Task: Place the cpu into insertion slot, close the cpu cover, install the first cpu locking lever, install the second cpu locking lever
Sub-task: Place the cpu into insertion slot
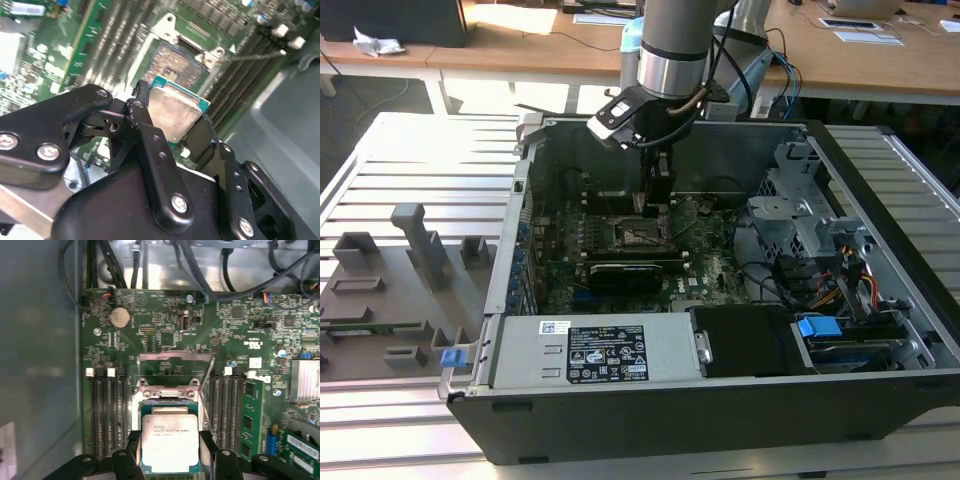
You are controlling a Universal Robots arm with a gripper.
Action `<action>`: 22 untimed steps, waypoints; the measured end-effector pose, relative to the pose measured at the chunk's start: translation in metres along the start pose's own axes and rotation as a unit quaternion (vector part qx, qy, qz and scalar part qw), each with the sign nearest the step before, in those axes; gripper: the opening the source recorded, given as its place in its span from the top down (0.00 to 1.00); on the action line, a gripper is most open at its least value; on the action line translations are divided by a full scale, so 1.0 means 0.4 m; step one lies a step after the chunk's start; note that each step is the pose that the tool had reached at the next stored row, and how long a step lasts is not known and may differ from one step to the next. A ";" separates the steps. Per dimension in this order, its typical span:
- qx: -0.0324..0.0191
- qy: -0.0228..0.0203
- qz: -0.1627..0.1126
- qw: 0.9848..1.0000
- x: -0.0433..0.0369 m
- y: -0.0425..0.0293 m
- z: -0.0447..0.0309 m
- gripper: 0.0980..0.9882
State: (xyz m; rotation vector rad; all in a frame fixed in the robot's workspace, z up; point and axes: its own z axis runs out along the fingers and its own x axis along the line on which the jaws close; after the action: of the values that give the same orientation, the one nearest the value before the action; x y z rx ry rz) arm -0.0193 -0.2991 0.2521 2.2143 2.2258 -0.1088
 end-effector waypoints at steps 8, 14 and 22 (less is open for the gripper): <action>0.000 -0.001 0.000 1.000 0.001 -0.004 0.012 0.50; 0.000 -0.001 0.000 1.000 -0.025 -0.008 0.032 0.50; 0.000 -0.001 0.000 1.000 -0.031 -0.011 0.076 0.50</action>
State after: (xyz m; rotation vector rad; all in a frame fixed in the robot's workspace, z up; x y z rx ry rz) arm -0.0251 -0.3128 0.2225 2.2129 2.2244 -0.1118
